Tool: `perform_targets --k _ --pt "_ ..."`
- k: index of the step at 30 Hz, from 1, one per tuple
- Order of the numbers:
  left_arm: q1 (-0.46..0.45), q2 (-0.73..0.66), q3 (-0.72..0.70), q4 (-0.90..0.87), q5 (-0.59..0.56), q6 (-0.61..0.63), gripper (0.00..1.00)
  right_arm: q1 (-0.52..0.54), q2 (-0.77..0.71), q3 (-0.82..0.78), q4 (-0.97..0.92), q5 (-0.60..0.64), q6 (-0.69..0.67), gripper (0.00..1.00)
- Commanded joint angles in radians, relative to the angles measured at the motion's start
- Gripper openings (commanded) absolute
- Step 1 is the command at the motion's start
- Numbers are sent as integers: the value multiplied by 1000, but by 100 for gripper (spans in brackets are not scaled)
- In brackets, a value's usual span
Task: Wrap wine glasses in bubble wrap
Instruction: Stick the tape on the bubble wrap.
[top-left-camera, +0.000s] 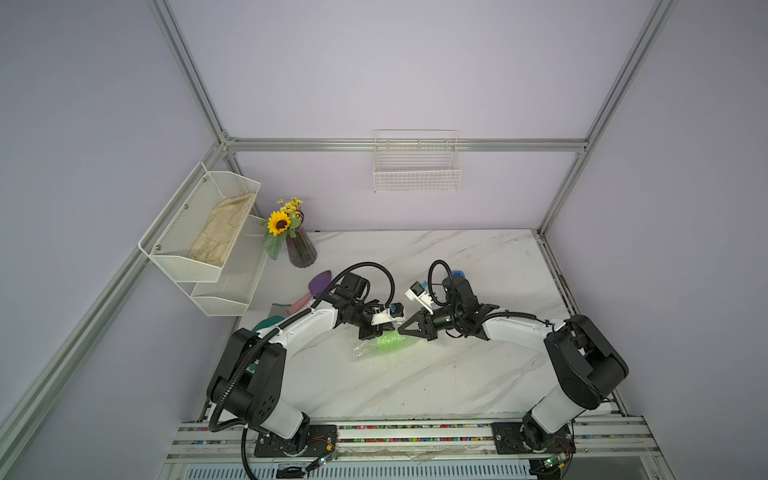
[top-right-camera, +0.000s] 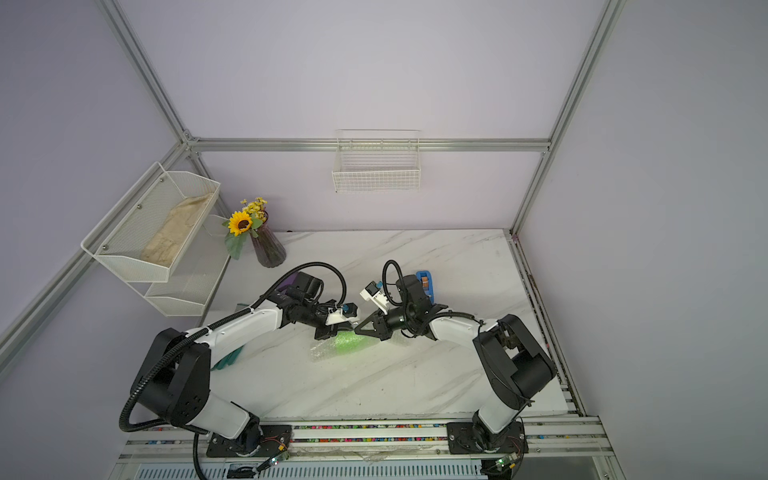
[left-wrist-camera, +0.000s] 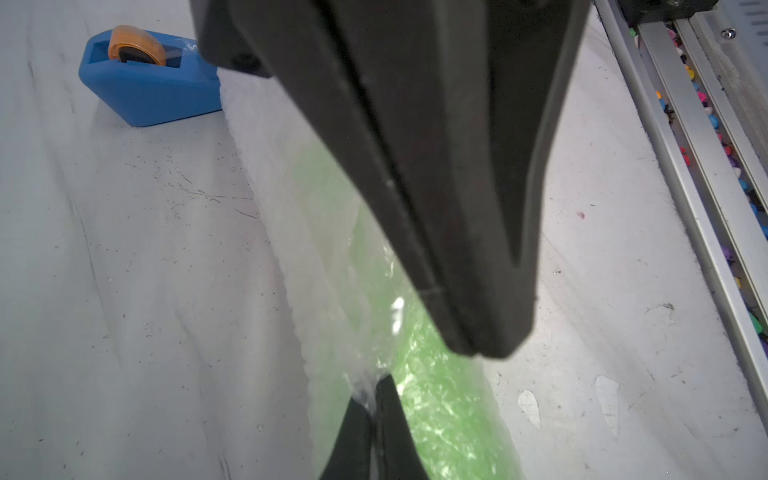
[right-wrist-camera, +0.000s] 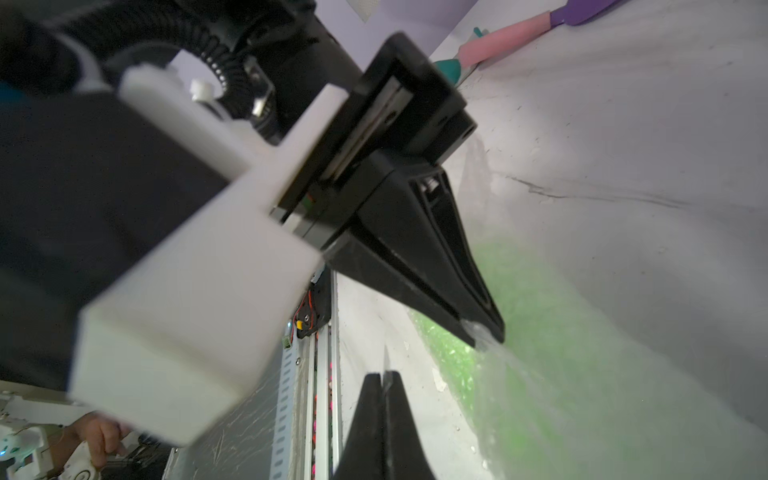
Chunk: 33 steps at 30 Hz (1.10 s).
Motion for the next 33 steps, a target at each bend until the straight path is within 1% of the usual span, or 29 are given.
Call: perform_targets --k 1,9,12,14,15,17,20,24,29,31,33 --pt "4 -47 -34 25 34 23 5 4 13 42 -9 81 -61 0" --pt "4 -48 -34 25 41 30 5 6 65 76 -43 228 -92 0" --pt "4 -48 -35 24 44 31 5 12 78 81 -46 250 -99 0" --pt "4 -48 -34 24 43 31 5 25 93 92 -79 286 -126 0" --pt "4 -48 -34 25 42 31 5 30 99 99 -95 301 -139 1" --pt "4 -51 -35 25 41 31 5 44 103 110 -127 344 -157 15" --pt "4 -54 -40 25 36 33 5 50 70 106 -132 394 -163 24" --pt "4 -60 -44 25 23 36 5 50 -23 85 -113 458 -154 30" --pt "3 -69 -45 25 -3 52 5 50 -160 70 -135 541 -167 35" --pt "2 -77 -48 28 -13 61 4 50 -184 71 -146 552 -176 38" --pt "2 -90 -57 40 -24 74 4 50 -174 93 -168 582 -177 38"
